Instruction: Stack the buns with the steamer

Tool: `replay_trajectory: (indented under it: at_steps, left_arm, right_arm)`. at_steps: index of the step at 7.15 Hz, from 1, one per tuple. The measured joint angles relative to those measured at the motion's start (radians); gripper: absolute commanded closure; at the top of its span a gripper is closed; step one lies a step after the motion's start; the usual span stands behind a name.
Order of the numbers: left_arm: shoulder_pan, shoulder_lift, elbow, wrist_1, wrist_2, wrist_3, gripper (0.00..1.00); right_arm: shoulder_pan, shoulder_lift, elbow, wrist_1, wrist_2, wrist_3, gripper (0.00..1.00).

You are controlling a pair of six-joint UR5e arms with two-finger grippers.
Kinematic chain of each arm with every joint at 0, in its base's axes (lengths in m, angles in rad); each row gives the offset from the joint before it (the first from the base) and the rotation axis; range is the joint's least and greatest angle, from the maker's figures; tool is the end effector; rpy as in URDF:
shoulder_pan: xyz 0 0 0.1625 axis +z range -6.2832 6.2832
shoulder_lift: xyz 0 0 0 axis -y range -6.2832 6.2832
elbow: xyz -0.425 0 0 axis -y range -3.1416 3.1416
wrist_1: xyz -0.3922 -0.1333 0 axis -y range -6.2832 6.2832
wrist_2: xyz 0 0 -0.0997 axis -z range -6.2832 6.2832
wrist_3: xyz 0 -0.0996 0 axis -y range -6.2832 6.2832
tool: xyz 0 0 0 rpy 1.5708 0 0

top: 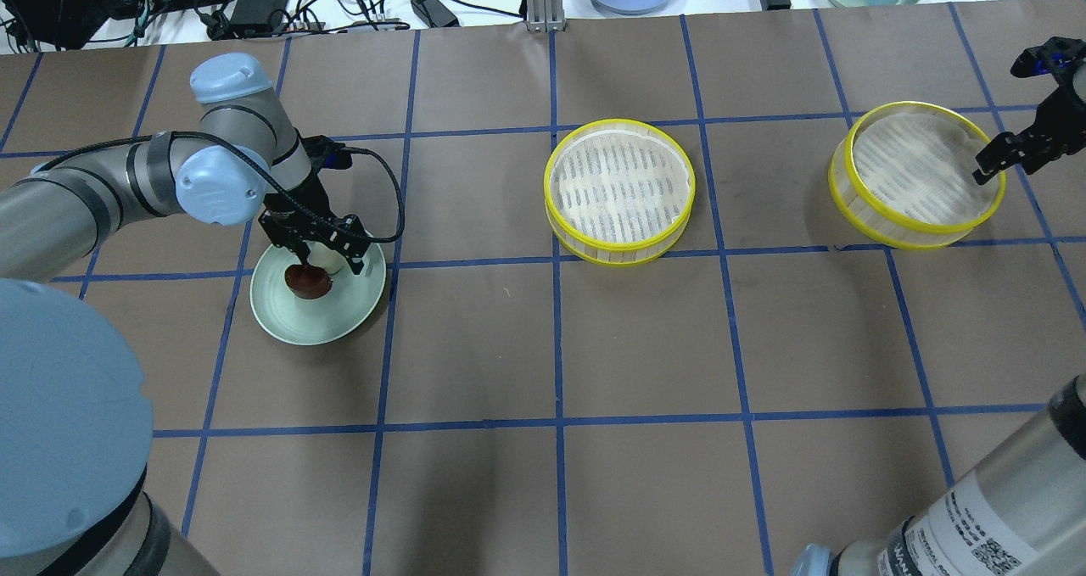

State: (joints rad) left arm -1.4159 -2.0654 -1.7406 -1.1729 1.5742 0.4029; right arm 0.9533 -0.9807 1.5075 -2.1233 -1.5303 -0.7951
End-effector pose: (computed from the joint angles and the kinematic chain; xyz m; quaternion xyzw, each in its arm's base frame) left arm -0.0418 -0.5940 0.1724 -0.1228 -0.9835 -0.1282 0.0350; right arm -0.2804 -0.6321 0.2215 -0.0889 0.9958 -0.0229 0.0071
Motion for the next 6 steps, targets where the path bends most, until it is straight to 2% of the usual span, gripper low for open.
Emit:
replay_trajectory:
  at_steps: [2,3,6]
  left_arm:
    - [0.001,-0.013,0.006,0.043,0.001,0.041,1.00]
    - [0.001,-0.011,0.015,0.058,-0.001,0.044,1.00]
    - [-0.031,0.035,0.095,0.058,-0.032,-0.113,1.00]
  right_arm:
    - [-0.001,0.009,-0.002,-0.004,0.010,0.007,0.87]
    - [-0.001,0.008,-0.003,-0.006,0.011,0.016,0.95]
    - [0.001,-0.002,-0.015,-0.003,0.011,0.027,1.00]
